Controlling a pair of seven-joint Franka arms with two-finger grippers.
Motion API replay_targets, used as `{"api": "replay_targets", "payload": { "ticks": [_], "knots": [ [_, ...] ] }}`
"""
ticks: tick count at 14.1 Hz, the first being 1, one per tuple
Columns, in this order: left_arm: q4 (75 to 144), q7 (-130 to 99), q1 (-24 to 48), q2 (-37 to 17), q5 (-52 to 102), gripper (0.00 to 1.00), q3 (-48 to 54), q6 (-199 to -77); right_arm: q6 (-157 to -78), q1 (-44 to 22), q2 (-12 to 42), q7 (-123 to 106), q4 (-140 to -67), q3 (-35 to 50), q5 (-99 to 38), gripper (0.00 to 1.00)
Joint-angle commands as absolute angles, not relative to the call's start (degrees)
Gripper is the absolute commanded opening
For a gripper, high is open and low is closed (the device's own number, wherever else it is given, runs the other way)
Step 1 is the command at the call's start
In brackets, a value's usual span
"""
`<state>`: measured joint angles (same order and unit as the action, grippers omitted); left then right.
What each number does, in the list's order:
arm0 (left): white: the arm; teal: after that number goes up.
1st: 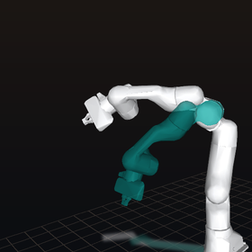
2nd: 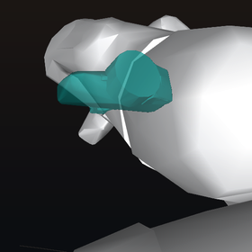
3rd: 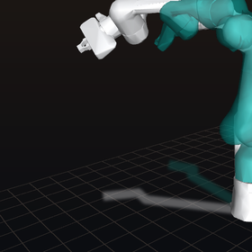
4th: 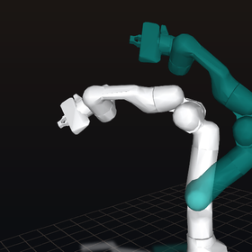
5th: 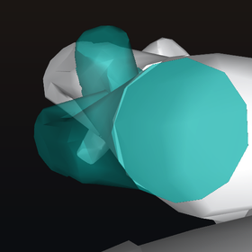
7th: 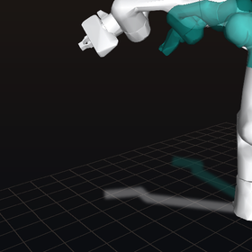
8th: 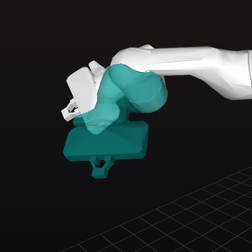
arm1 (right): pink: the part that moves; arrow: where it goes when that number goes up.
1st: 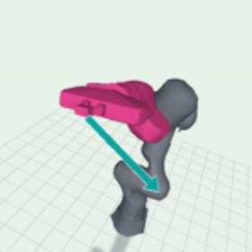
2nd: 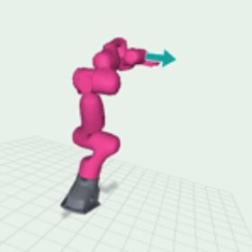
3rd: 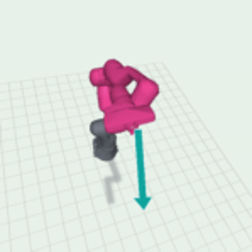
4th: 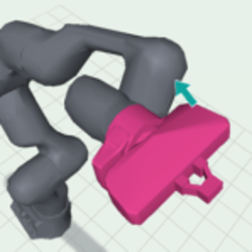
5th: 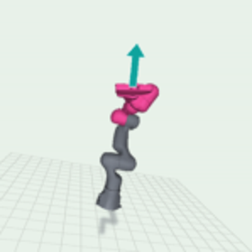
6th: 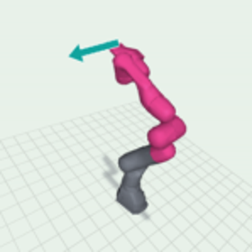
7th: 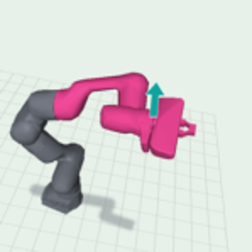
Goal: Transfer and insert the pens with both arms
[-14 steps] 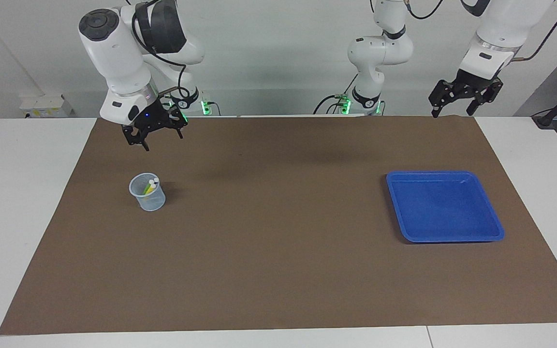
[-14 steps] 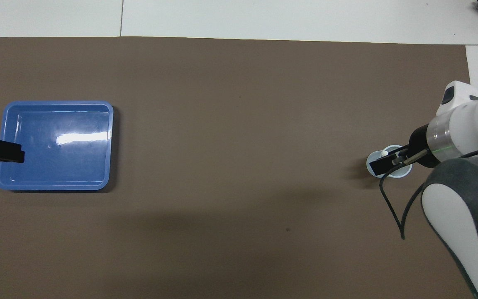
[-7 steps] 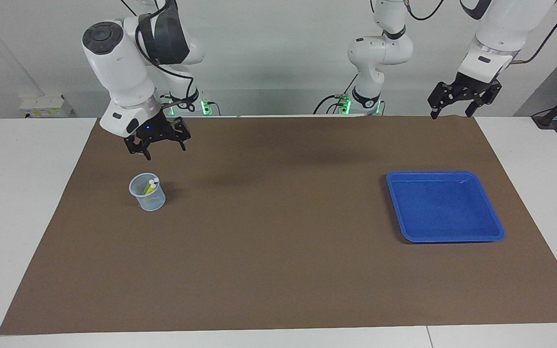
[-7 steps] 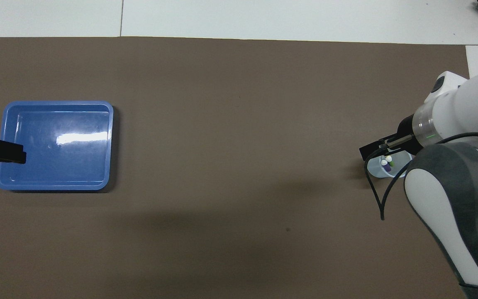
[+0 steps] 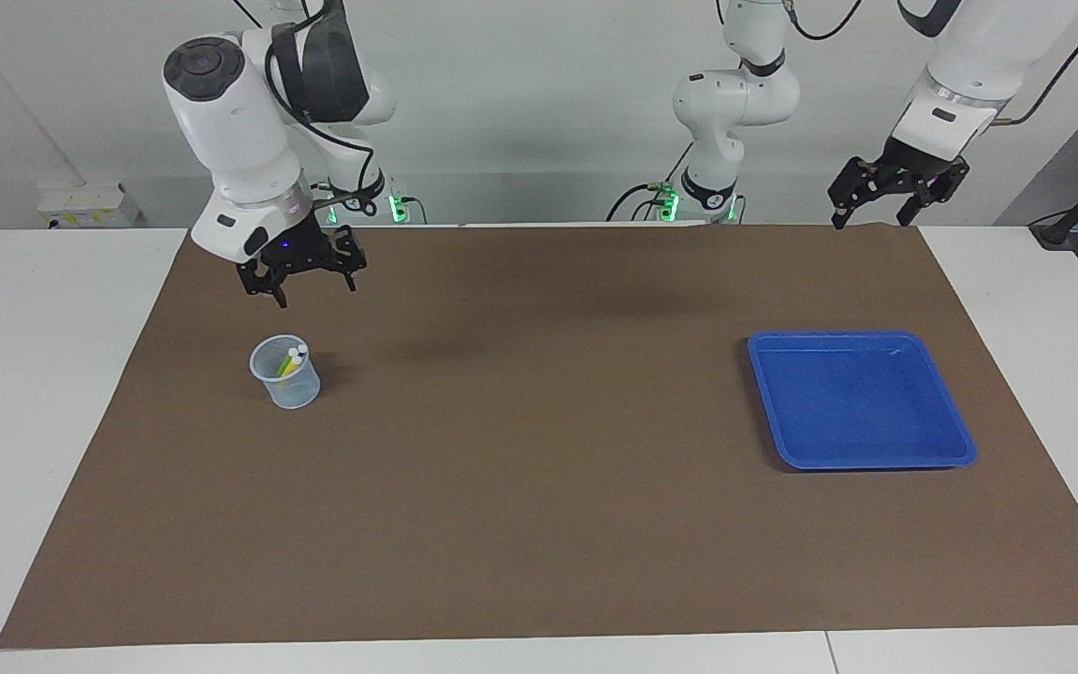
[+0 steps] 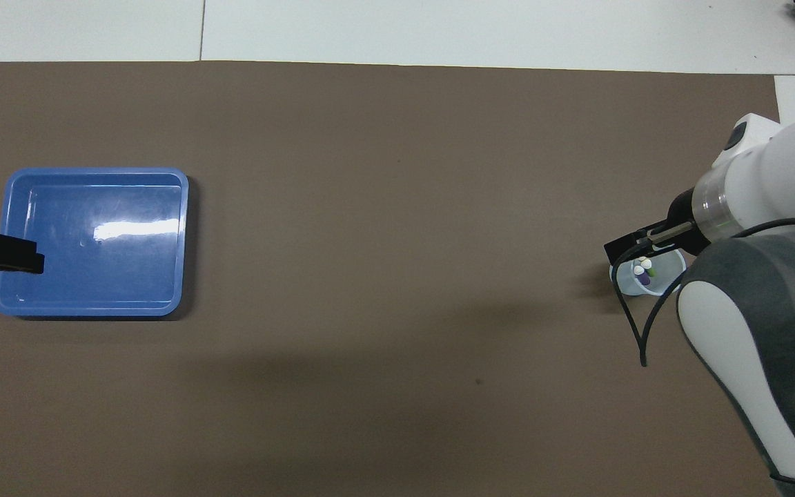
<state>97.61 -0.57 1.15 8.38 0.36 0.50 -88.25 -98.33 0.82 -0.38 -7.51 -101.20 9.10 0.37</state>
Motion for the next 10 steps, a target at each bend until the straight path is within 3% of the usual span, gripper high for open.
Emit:
{"api": "replay_targets", "payload": {
  "ticks": [1,10],
  "knots": [
    [96.15,-0.09,0.53,7.82,1.32,1.0,0.79,-86.84,-96.59,0.44,-0.26,-4.32,-99.67,8.79,2.11,1.0],
    [96.15,-0.09,1.05,7.82,1.23,1.0,0.7,-86.57,-96.15,0.53,-0.53,-3.43,-99.32,8.88,1.76,1.0]
  ]
}}
